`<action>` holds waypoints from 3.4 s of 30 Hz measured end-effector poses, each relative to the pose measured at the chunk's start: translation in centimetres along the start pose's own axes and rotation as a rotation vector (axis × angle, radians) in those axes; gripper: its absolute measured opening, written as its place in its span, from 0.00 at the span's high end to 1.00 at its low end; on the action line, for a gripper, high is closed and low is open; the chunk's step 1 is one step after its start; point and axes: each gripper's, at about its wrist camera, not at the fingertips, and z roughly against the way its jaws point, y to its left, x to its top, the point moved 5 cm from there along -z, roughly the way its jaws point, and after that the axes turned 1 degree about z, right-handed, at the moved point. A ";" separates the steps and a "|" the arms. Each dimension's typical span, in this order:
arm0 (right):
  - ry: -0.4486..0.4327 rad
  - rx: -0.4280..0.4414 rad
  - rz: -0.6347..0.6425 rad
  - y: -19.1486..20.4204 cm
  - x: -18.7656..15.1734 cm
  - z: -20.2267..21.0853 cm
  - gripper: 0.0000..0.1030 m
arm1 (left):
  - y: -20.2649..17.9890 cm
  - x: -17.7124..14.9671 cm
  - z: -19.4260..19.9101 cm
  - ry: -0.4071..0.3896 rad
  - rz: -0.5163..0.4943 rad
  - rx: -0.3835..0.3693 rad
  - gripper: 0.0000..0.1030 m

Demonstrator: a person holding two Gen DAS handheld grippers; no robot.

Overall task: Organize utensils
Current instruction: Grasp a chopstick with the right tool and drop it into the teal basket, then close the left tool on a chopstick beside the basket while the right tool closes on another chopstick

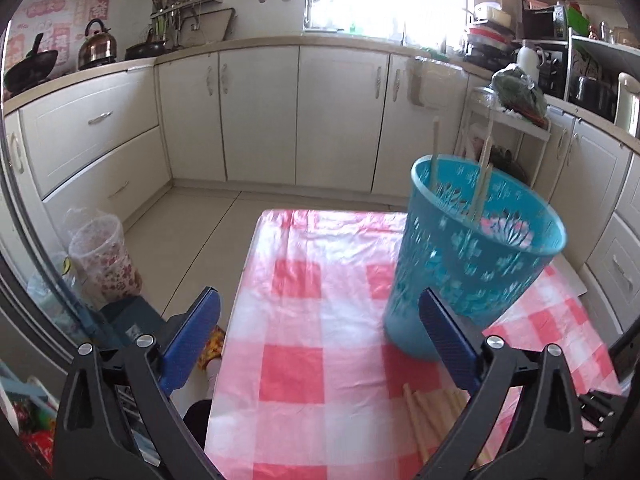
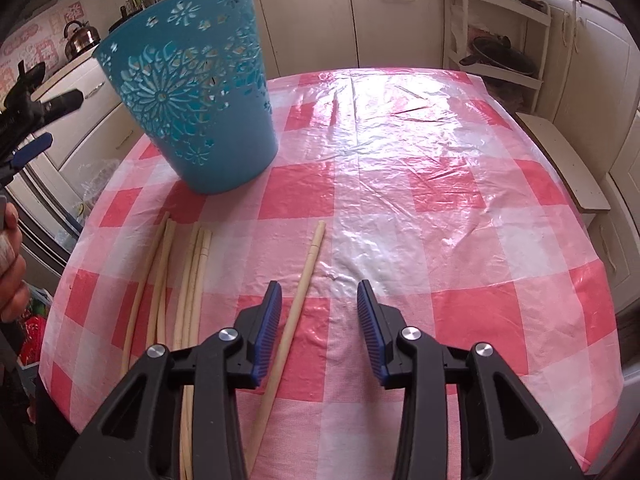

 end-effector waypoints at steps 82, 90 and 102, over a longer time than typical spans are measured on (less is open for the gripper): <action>-0.048 0.399 -0.715 -7.9 4.5 5.1 0.06 | 1.2 -6.5 -4.8 0.186 0.025 0.087 0.07; -0.147 0.454 -0.586 -6.4 5.8 7.5 0.06 | 1.0 -6.5 -4.8 0.187 0.025 0.090 0.07; -0.153 0.274 0.031 3.5 2.2 4.2 0.06 | 1.3 -6.4 -4.3 0.173 0.035 0.079 0.07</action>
